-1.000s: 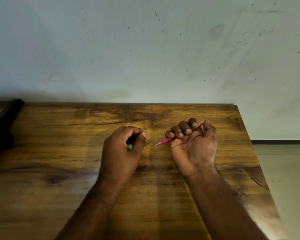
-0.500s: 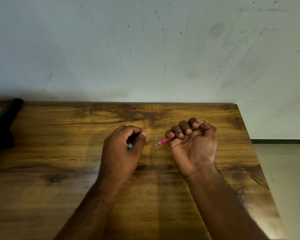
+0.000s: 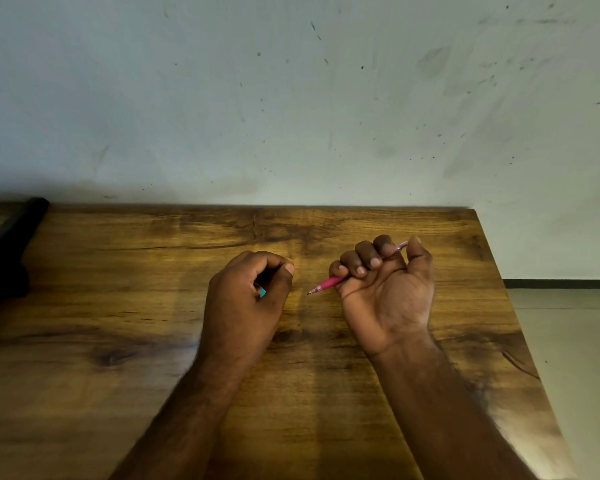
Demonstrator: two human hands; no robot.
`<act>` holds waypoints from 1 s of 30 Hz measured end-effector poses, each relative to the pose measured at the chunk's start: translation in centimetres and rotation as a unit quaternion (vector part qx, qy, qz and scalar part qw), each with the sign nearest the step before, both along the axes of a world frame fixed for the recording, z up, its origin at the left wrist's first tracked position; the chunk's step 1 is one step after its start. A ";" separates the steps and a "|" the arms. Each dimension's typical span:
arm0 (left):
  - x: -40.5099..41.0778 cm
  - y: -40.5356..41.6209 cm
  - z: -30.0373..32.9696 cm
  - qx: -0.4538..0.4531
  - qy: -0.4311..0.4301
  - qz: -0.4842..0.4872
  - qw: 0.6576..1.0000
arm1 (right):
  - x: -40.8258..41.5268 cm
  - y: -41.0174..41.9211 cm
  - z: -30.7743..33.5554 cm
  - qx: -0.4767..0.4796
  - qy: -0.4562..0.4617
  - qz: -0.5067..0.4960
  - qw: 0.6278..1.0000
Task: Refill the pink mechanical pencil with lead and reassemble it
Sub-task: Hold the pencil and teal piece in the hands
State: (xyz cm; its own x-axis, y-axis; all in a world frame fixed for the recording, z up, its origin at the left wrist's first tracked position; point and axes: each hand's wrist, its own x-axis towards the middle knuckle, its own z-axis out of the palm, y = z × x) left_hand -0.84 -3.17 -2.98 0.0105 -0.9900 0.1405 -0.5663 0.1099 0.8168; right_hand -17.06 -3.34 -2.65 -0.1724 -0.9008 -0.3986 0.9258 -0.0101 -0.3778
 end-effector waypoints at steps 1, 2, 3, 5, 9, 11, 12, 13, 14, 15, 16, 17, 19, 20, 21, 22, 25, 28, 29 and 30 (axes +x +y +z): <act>0.0 0.0 0.0 0.000 -0.001 0.000 1.000 | 0.0 0.0 0.0 -0.002 -0.001 0.001 1.000; 0.0 0.0 0.0 -0.001 -0.003 0.001 1.000 | 0.0 0.0 0.0 -0.002 0.000 0.002 1.000; 0.0 0.0 -0.1 -0.001 -0.003 0.000 1.000 | 0.0 0.0 0.0 -0.002 0.003 0.003 1.000; 0.1 0.0 -0.1 -0.003 -0.002 0.000 1.000 | 0.1 0.0 0.0 -0.004 0.008 0.004 1.000; 0.1 0.0 -0.1 0.001 -0.003 0.001 1.000 | 0.1 0.0 0.0 -0.006 0.003 0.008 1.000; 0.1 0.0 -0.1 -0.001 -0.004 0.001 1.000 | 0.1 0.0 0.0 -0.005 0.003 0.011 1.000; 0.1 0.0 -0.1 -0.002 -0.004 0.000 1.000 | 0.1 0.0 0.0 -0.005 0.005 0.011 1.000; 0.1 0.0 -0.1 -0.002 -0.004 0.000 1.000 | 0.1 0.0 0.0 -0.004 0.008 0.011 1.000; 0.0 0.0 -0.1 -0.002 -0.004 -0.001 1.000 | 0.1 0.0 0.1 -0.004 0.010 0.011 1.000; 0.0 0.0 -0.1 -0.002 -0.005 -0.002 1.000 | 0.1 0.0 0.1 -0.004 0.010 0.011 1.000; 0.0 0.0 -0.1 -0.002 -0.005 -0.002 1.000 | 0.1 0.0 0.1 -0.005 0.008 0.011 1.000; 0.1 0.0 -0.1 -0.001 -0.005 -0.002 1.000 | 0.1 0.0 0.1 -0.005 0.004 0.011 1.000; 0.1 0.0 -0.2 0.000 -0.003 -0.002 1.000 | 0.0 0.0 0.1 -0.005 0.002 0.012 1.000; 0.1 0.0 -0.2 0.000 -0.002 -0.001 1.000 | 0.0 0.0 0.0 -0.005 0.003 0.011 1.000; 0.0 0.0 -0.2 0.000 -0.002 -0.001 1.000 | 0.0 0.0 0.0 -0.003 0.006 0.010 1.000; 0.0 0.0 -0.2 0.001 -0.003 -0.001 1.000 | 0.0 0.0 0.0 -0.001 0.008 0.008 1.000; 0.0 0.0 -0.2 0.005 -0.004 -0.002 1.000 | 0.0 0.0 0.0 0.001 0.011 0.006 1.000; 0.0 0.0 -0.1 0.005 -0.002 -0.001 1.000 | 0.0 0.0 0.1 0.000 0.008 0.010 1.000; 0.0 0.0 -0.2 0.004 -0.003 -0.001 1.000 | 0.0 0.0 0.0 0.000 0.009 0.010 1.000; 0.0 0.0 -0.2 0.004 -0.003 0.000 1.000 | 0.0 0.0 0.0 0.001 0.011 0.010 1.000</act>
State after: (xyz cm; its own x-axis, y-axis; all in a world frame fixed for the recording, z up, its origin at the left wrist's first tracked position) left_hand -0.88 -3.13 -3.13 0.0100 -0.9911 0.1325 -0.5712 0.1031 0.8143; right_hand -17.08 -3.39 -2.66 -0.1639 -0.9030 -0.3972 0.9173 0.0086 -0.3982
